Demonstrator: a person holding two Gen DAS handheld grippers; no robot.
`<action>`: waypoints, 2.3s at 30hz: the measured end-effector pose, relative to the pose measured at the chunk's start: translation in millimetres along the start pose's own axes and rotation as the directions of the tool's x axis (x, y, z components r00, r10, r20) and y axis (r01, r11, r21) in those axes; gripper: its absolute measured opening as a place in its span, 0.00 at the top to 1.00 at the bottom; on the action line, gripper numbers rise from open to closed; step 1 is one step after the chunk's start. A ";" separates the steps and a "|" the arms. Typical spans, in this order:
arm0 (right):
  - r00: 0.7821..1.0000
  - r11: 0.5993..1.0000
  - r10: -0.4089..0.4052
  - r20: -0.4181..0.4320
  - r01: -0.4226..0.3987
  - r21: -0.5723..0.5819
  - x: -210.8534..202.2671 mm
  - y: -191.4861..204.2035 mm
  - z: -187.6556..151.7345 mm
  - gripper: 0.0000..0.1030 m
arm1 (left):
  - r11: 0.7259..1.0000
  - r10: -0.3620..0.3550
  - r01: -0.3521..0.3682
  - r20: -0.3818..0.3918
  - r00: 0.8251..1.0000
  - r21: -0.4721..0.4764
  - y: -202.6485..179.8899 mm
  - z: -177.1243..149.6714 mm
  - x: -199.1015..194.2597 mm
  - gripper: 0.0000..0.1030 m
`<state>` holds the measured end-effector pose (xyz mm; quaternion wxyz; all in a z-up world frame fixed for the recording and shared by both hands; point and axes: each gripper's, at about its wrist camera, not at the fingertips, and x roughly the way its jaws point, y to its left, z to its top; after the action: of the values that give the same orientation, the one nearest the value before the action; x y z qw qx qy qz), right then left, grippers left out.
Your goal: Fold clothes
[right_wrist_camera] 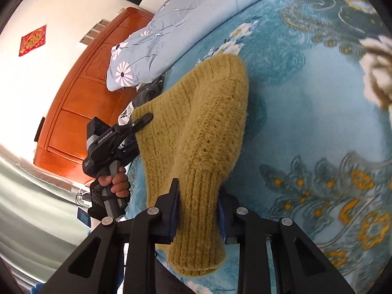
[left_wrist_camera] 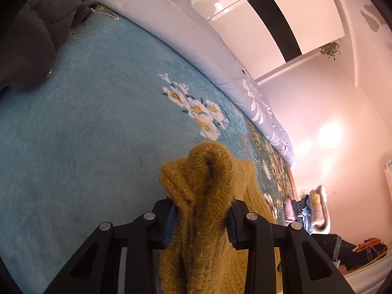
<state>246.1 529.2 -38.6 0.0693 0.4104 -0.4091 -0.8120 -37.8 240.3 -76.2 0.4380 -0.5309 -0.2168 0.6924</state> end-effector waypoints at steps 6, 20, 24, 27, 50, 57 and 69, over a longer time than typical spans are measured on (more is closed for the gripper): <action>0.987 0.983 -0.074 -0.139 0.049 -0.175 -5.8 -7.1 57.8 0.74 | 0.997 -0.047 0.050 0.045 0.998 -0.065 -5.4 -30.8 -21.8 0.67; 0.954 0.985 -0.047 -0.295 -0.004 -0.170 35.5 -69.8 76.8 0.65 | 0.983 -0.031 0.039 0.048 0.998 -0.179 57.9 -49.9 -7.4 0.63; 0.966 0.988 -0.057 -0.252 0.018 -0.152 26.9 -69.9 70.1 0.61 | 0.991 -0.024 0.032 0.063 0.998 -0.132 50.5 -46.8 -16.7 0.46; 0.975 0.988 -0.073 -0.208 0.042 -0.152 16.0 -62.4 68.3 0.39 | 0.995 -0.019 0.026 0.074 0.997 -0.096 44.8 -44.5 -23.7 0.30; 0.948 0.934 -0.151 0.280 0.043 0.355 -4.6 -56.2 -55.2 0.16 | 0.991 0.022 0.016 -0.269 0.963 0.136 21.2 21.9 52.2 0.01; 0.946 0.905 -0.063 0.317 -0.080 0.418 10.5 -54.0 -59.7 0.16 | 0.994 -0.030 0.059 -0.296 0.955 0.091 22.9 16.4 56.8 0.19; 0.956 0.929 0.001 0.294 -0.109 0.353 -4.6 -59.9 -42.8 0.63 | 0.996 0.011 0.005 -0.190 0.982 0.085 8.7 -5.4 27.3 0.67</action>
<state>293.4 544.6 -93.0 -0.0456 0.2816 -0.5703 -0.7703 -37.6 257.7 -99.6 0.4779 -0.5759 -0.1434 0.6476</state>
